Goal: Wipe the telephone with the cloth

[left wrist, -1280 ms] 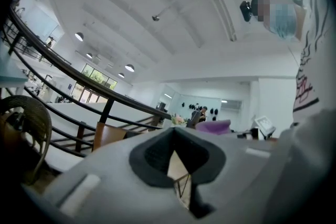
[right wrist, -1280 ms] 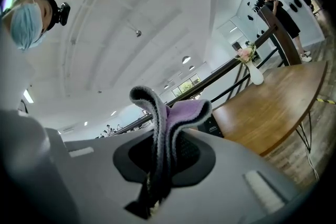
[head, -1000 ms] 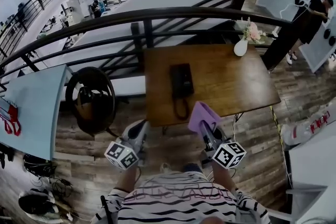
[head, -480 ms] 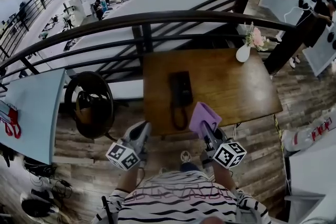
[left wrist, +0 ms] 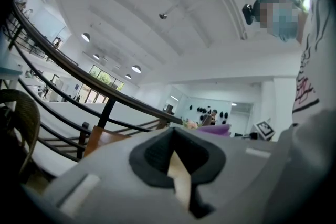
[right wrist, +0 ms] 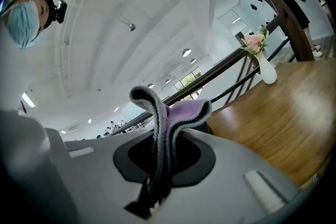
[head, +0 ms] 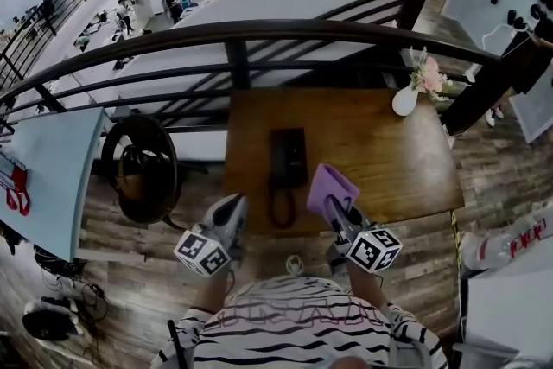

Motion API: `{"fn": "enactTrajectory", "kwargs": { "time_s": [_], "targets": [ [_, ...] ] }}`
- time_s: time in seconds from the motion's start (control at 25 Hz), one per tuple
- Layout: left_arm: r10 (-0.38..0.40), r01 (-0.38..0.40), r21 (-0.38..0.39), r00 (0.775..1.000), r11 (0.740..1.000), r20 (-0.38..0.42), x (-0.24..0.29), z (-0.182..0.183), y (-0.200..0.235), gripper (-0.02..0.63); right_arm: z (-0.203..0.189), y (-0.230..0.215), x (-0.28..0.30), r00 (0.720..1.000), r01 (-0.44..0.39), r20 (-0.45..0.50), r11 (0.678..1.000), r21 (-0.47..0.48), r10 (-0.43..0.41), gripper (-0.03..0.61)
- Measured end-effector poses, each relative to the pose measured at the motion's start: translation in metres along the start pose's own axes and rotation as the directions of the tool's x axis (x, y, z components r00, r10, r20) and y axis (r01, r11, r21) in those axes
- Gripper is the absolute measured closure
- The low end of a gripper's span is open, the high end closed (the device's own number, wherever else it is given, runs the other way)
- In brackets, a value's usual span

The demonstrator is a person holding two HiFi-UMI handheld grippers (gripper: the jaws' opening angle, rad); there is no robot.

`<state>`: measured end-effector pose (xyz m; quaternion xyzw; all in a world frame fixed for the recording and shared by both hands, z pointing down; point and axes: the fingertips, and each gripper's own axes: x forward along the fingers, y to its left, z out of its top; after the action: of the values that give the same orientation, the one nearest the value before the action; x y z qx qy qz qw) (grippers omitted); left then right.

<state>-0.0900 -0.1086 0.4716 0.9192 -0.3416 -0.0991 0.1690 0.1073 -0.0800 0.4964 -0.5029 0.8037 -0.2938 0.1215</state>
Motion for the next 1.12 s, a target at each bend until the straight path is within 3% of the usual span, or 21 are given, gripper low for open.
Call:
{"fn": "enactTrajectory", "kwargs": {
  "time_s": [0.56,1.12],
  "targets": [
    [0.123,-0.124,0.017,0.992,0.992,0.037,0.041,-0.010,0.014,0.612,0.015,-0.047,0.049,0.985,-0.118,-0.125,0.993,0.004,0.118,0.545],
    [0.083,-0.083,0.003,0.997,0.997,0.007,0.060,0.016,0.080,0.612,0.000,-0.044,0.149,0.983,-0.104,-0.154,0.995,0.004,0.103,0.545]
  ]
}}
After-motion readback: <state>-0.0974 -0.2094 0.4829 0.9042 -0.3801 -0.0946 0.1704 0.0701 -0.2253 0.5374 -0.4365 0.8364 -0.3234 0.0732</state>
